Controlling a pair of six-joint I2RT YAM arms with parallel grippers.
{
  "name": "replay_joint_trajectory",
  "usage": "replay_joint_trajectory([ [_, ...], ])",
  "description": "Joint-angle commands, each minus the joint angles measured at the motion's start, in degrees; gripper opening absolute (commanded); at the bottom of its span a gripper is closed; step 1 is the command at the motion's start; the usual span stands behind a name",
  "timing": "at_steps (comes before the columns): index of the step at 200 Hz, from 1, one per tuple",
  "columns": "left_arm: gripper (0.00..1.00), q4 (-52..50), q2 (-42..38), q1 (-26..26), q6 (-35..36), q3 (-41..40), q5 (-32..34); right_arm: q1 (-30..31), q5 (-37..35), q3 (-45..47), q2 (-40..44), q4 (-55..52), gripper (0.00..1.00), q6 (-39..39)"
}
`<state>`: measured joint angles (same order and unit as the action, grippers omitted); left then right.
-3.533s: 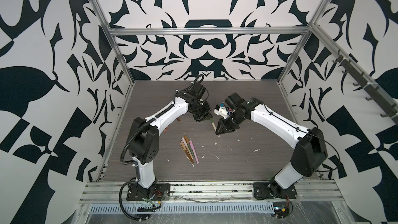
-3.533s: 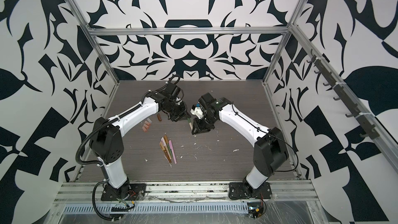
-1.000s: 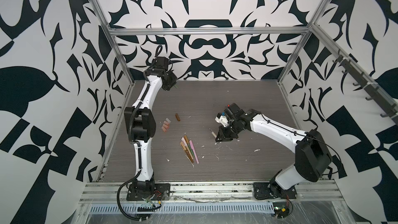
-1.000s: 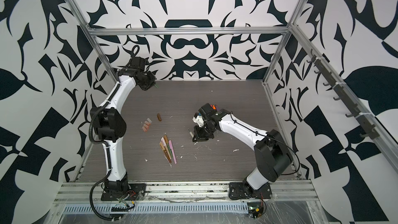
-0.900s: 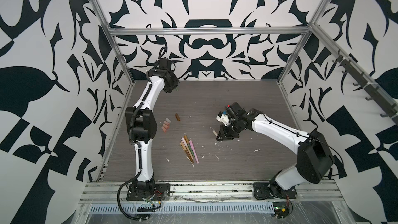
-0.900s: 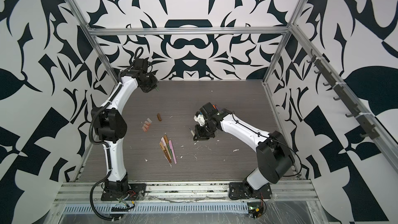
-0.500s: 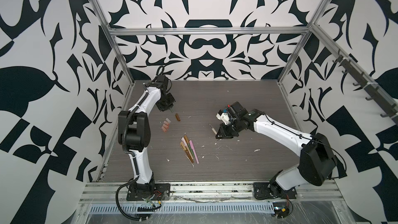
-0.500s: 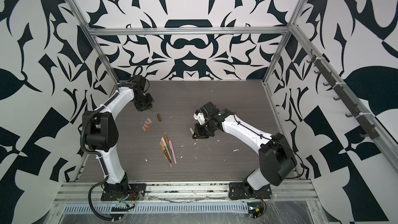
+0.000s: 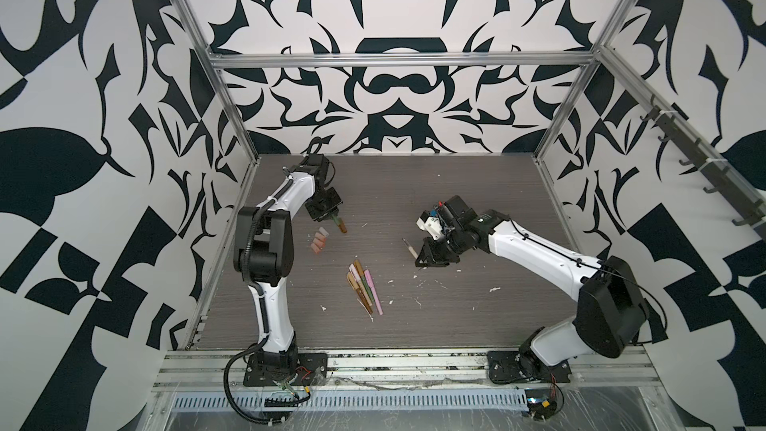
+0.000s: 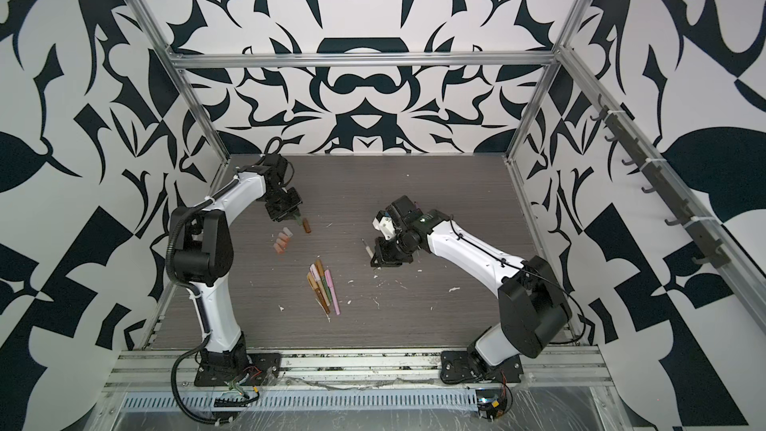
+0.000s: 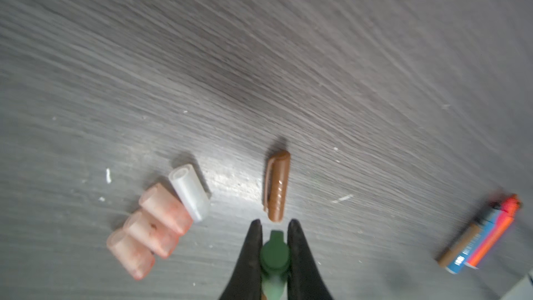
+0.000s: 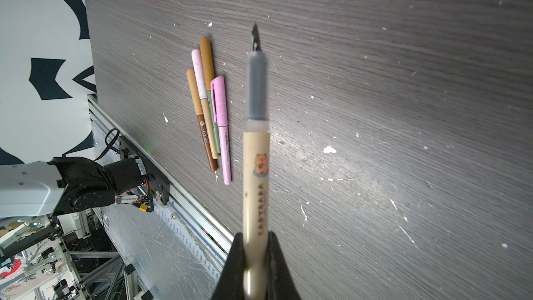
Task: Remove pen caps from pens
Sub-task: Place the pen cap at the middle-left of the table.
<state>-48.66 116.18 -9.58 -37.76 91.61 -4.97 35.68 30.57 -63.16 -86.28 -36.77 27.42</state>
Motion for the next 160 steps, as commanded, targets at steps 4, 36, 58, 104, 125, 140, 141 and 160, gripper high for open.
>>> replay_joint_trajectory([
  [4,0.01,-3.31,2.79,-0.26,3.15,2.37,2.14,-0.4,-0.66,-1.19,2.6,-1.46,0.0,-0.98],
  [36,0.03,-3.76,4.35,-0.44,3.66,3.03,2.16,-0.57,-0.66,-1.16,2.76,-1.89,0.0,-1.04],
  [58,0.07,-3.72,5.09,-0.61,3.57,3.6,1.89,-0.68,-0.68,-1.1,2.79,-1.91,0.0,-1.05],
  [104,0.22,-4.15,5.8,-1.13,3.46,4.76,1.89,-0.68,-0.81,-1.0,2.7,-1.94,0.0,-1.05],
  [125,0.23,-4.24,5.49,-1.23,3.48,4.29,1.88,-0.94,-0.95,-1.48,2.6,-1.9,0.0,-1.39],
  [140,0.26,-4.4,4.95,-1.23,3.44,3.76,1.88,-1.51,-0.95,-2.12,2.3,-1.99,0.0,-1.83],
  [141,0.26,-4.45,4.9,-1.23,3.46,3.71,1.84,-1.54,-0.95,-2.18,2.28,-1.99,0.0,-1.88],
  [160,0.29,-5.16,3.69,-1.23,3.41,3.31,1.77,-2.49,-1.12,-3.02,1.7,-1.78,0.0,-3.07],
])
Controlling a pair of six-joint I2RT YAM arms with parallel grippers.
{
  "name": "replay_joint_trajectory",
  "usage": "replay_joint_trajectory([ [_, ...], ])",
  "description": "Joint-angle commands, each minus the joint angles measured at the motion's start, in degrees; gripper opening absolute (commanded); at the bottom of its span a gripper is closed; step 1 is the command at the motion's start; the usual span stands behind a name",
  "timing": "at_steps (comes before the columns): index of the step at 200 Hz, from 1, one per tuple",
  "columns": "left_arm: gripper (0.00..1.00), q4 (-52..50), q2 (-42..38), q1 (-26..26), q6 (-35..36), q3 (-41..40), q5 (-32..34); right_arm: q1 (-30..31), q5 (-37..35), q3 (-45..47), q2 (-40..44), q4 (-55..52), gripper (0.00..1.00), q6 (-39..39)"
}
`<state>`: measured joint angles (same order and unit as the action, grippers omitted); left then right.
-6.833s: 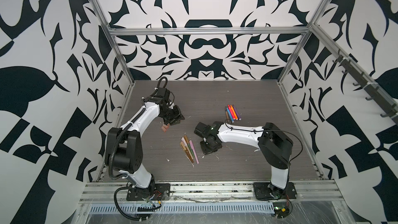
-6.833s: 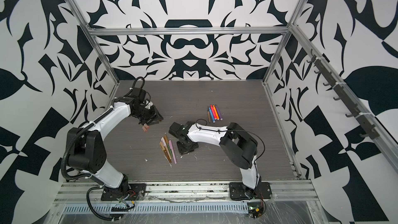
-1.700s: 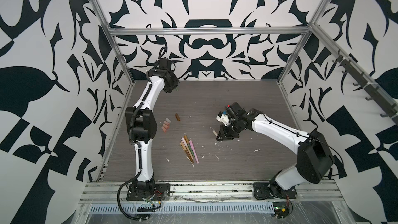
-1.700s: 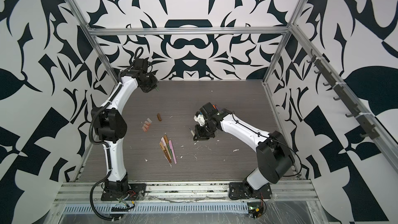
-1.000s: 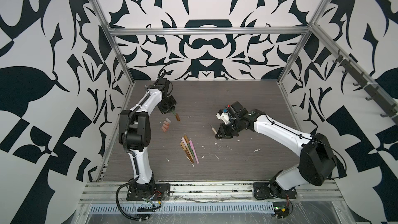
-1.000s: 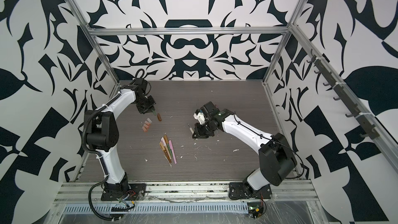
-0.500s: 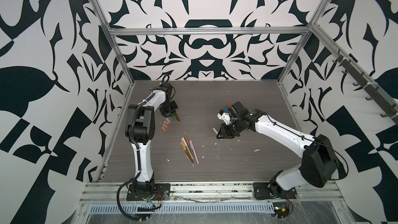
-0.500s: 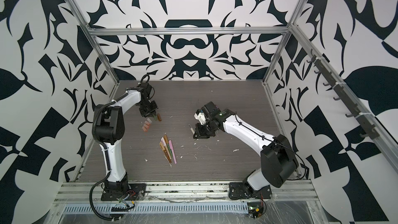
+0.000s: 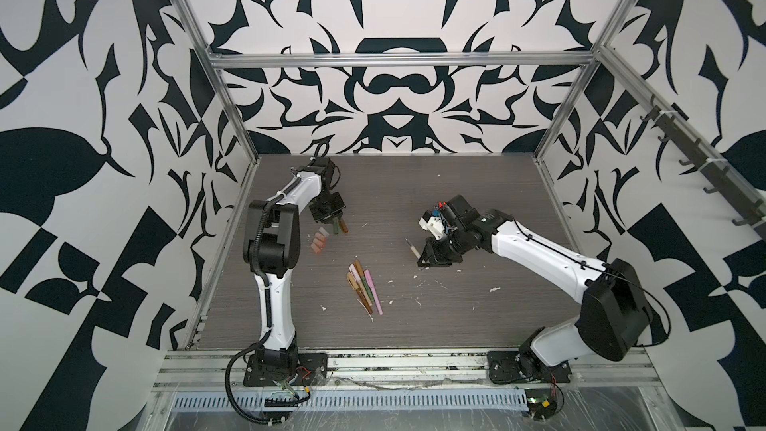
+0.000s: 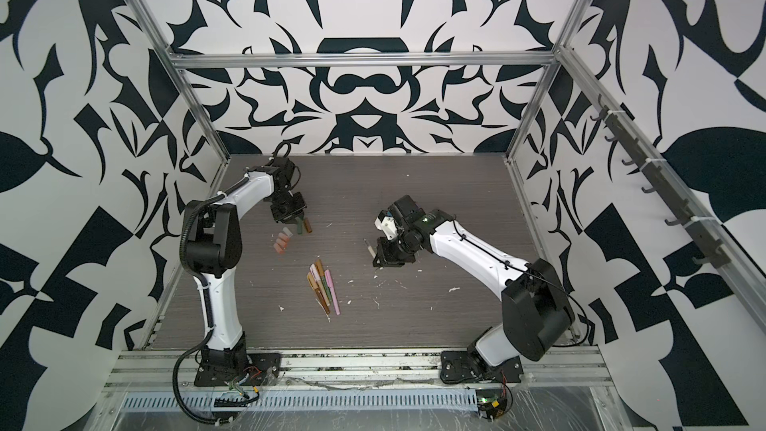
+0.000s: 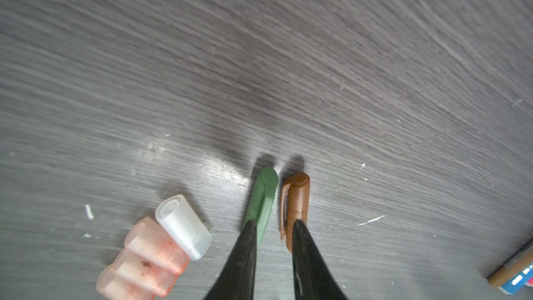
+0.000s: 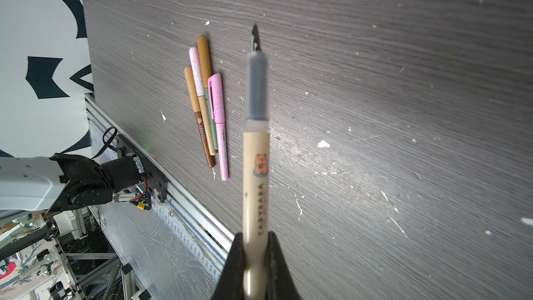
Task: Remove pen caps from pens
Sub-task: Place the pen cap at the middle-left of the table, then place the pen at the center of the table.
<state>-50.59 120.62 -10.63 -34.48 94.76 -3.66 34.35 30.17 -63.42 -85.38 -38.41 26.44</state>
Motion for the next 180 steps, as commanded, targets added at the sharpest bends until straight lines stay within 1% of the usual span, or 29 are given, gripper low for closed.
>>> replay_joint_trajectory([
  [1,0.29,-3.26,-0.78,-0.18,0.13,0.21,0.48,-1.23,-0.73,-2.76,0.77,-0.16,0.0,-2.13],
  [40,0.3,-3.93,-6.52,-0.48,-2.46,1.34,-0.14,-5.34,-1.26,-4.55,-3.39,1.28,0.0,-2.44],
  [77,0.31,-1.64,-14.7,-1.65,-6.31,-1.29,-2.34,-7.88,-8.84,-12.98,-10.31,-2.58,0.0,-5.49],
  [114,0.31,3.59,-22.16,-1.93,-10.32,-8.02,-5.52,-8.46,-17.03,-17.99,-15.44,-1.96,0.0,-7.71],
  [149,0.32,7.32,-24.64,-1.89,-12.31,-11.2,-8.04,-9.95,-22.02,-22.74,-21.93,-3.6,0.0,-10.29],
  [180,0.32,7.69,-24.11,-2.02,-11.85,-10.79,-9.52,-10.18,-24.53,-26.28,-25.81,-5.44,0.0,-12.26],
])
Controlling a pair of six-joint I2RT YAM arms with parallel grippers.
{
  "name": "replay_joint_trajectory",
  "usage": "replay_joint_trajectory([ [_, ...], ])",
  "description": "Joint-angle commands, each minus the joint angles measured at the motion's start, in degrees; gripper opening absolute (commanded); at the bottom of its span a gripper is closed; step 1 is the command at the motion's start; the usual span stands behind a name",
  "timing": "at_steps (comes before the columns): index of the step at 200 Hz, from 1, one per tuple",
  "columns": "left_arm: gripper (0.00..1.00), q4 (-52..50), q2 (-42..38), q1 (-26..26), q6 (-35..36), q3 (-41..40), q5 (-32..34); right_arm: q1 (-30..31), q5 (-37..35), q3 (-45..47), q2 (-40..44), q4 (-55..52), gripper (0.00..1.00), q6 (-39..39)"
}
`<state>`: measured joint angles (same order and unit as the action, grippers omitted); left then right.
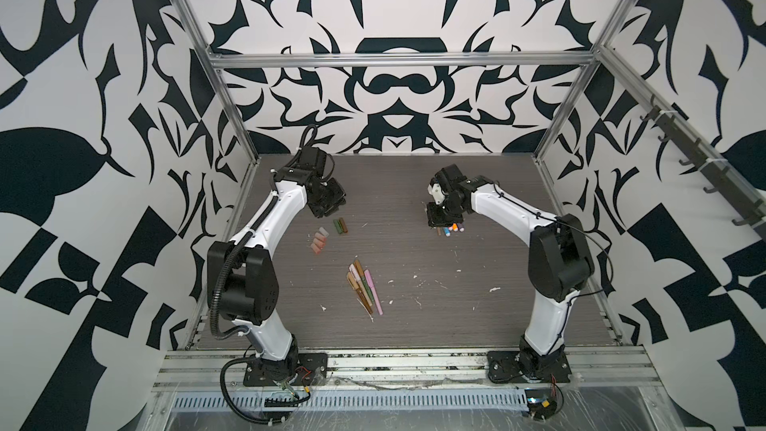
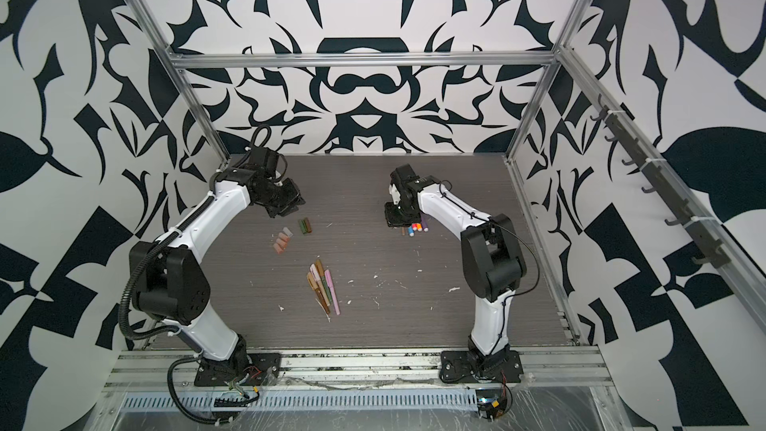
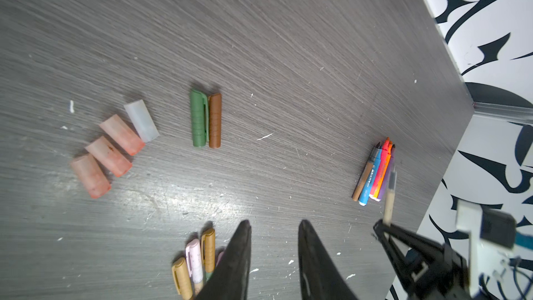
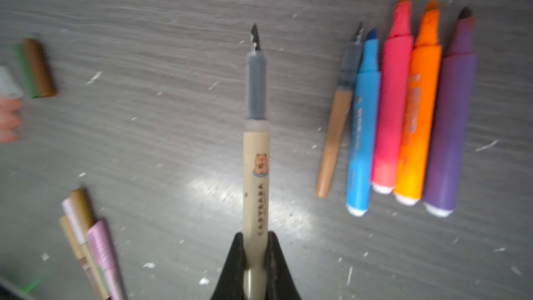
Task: Remove pen caps from pens
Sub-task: Place the pen at the center of the table.
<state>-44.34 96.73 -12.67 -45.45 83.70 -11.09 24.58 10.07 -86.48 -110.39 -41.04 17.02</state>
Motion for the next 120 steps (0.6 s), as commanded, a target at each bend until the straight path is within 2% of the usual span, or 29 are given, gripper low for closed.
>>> replay_joint_trajectory([
  [1,0.32,1.4,-0.22,0.01,-0.83,0.3,-2.09,-0.41,-4.47,-3.24,-0.89,-2.82,0.0,-2.81],
  [40,0.32,0.95,0.79,0.01,-0.08,1.16,-2.7,-0.4,-8.68,-4.67,-3.15,-3.54,0.0,-0.12],
  [120,0.32,-1.01,0.28,0.02,1.26,1.55,-2.87,0.02,-10.21,-7.15,-7.13,-4.08,0.0,1.48],
])
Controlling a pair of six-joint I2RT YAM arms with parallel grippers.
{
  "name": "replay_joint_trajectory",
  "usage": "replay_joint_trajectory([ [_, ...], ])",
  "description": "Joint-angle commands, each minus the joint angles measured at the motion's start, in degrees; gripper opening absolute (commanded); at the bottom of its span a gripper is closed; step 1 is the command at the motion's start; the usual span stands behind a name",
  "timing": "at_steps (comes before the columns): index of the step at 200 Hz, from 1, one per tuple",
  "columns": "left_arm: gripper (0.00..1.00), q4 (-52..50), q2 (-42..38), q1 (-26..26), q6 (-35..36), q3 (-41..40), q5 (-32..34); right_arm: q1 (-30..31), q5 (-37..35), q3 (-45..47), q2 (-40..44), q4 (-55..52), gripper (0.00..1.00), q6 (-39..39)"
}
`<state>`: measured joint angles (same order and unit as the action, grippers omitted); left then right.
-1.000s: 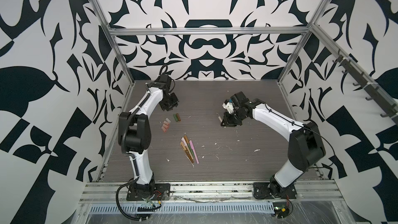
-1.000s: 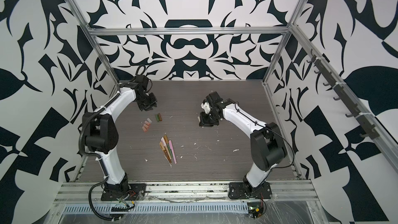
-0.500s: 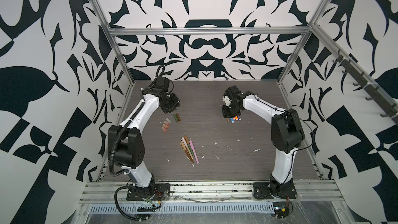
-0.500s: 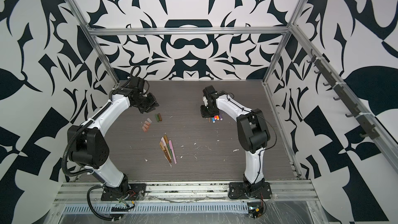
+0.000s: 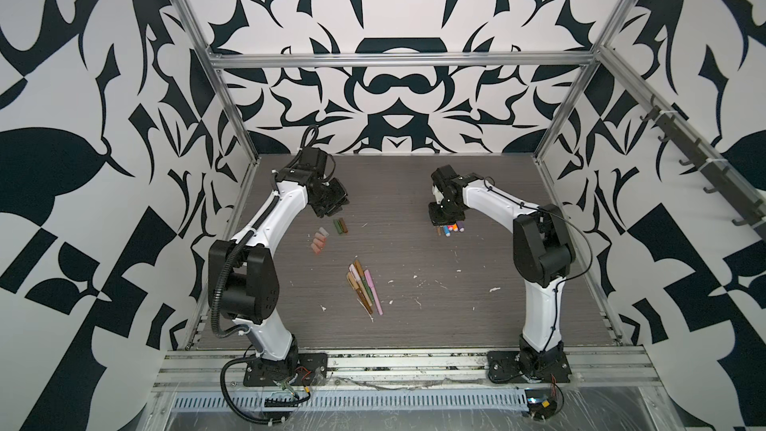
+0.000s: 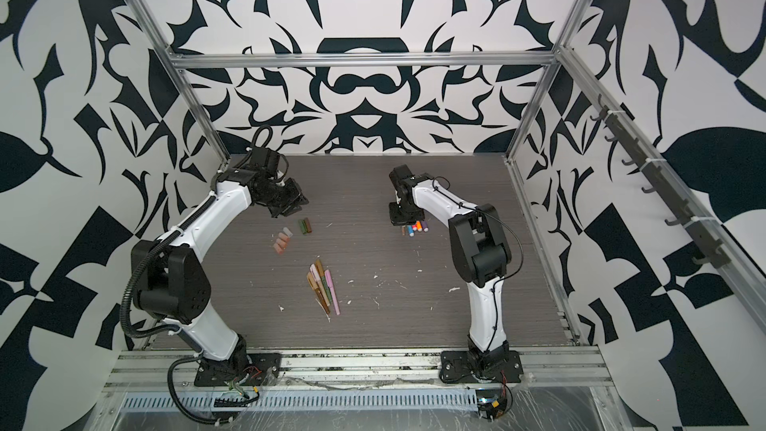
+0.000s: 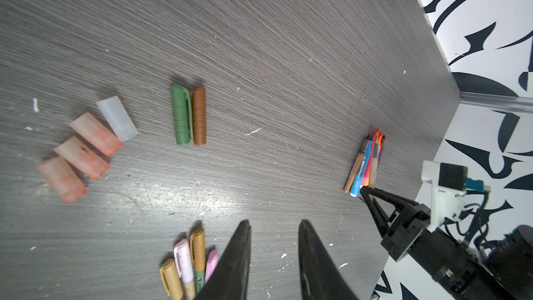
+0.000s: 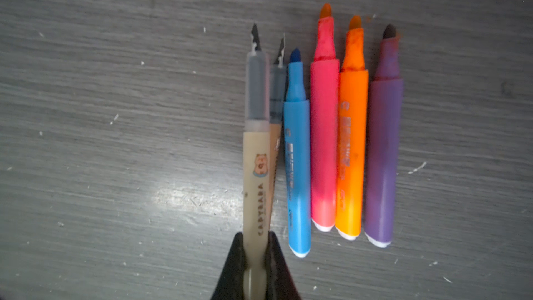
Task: Remove pen caps from pens
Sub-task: Place the pen at the center of the table, then move the pen to the center of the table.
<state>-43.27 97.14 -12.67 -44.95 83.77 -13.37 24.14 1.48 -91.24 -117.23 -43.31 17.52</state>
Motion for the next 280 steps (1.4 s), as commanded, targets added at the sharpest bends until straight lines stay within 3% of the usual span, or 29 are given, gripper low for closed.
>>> replay_joint_trajectory([
  [1,0.32,-2.09,-0.12,0.06,0.75,1.44,-0.6,0.46,-1.72,-2.42,-0.37,-1.88,0.0,0.96],
  [22,0.32,-1.87,-0.57,0.05,0.49,0.75,-0.61,0.73,-2.41,-3.59,-1.63,-3.21,0.02,0.91],
  [99,0.32,-1.72,-1.95,0.07,-0.05,-0.21,-0.53,1.52,-4.9,-5.43,-3.09,-5.16,0.29,0.32],
  [148,0.32,-1.82,-2.66,0.12,-0.05,-0.62,-0.52,1.99,-4.98,-5.92,-2.54,-5.55,0.28,0.08],
  [163,0.32,-1.73,-2.72,0.06,-0.05,-0.53,-0.52,2.41,-0.92,-5.67,-1.6,-4.03,0.24,-0.97],
  [197,0.32,-1.74,-2.75,0.03,-0.23,-0.62,-0.67,4.52,19.77,-4.95,-1.71,3.49,0.19,-0.13],
  [229,0.32,-1.95,-3.34,0.03,-0.31,-1.13,-0.77,8.49,21.46,-10.94,-7.13,2.79,0.21,2.81],
  [259,0.32,-3.02,-4.5,0.1,0.12,-1.81,-0.7,11.18,28.62,-15.0,-12.21,6.0,0.21,7.33],
  [280,0.32,-3.14,-5.56,0.18,0.47,-2.61,-0.27,12.85,27.86,-17.7,-15.4,5.26,0.22,9.54],
])
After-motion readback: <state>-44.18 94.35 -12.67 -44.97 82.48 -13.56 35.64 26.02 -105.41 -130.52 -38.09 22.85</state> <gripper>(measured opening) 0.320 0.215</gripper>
